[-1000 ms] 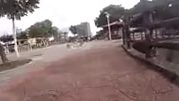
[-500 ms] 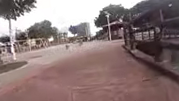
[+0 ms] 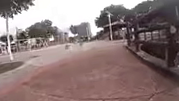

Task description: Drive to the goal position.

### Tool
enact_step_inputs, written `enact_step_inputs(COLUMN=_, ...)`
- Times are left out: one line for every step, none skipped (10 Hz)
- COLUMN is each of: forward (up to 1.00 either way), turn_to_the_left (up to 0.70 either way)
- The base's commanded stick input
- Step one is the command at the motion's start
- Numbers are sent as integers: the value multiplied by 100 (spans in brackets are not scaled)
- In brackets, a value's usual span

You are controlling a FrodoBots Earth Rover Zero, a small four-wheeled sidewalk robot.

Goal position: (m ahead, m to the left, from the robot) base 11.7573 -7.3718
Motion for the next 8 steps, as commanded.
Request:
enact_step_inputs(forward=70, turn_to_the_left=0)
enact_step_inputs(forward=70, turn_to_the_left=0)
enact_step_inputs(forward=70, turn_to_the_left=0)
enact_step_inputs(forward=70, turn_to_the_left=0)
enact_step_inputs(forward=70, turn_to_the_left=0)
enact_step_inputs(forward=70, turn_to_the_left=0)
enact_step_inputs(forward=70, turn_to_the_left=0)
enact_step_inputs(forward=70, turn_to_the_left=0)
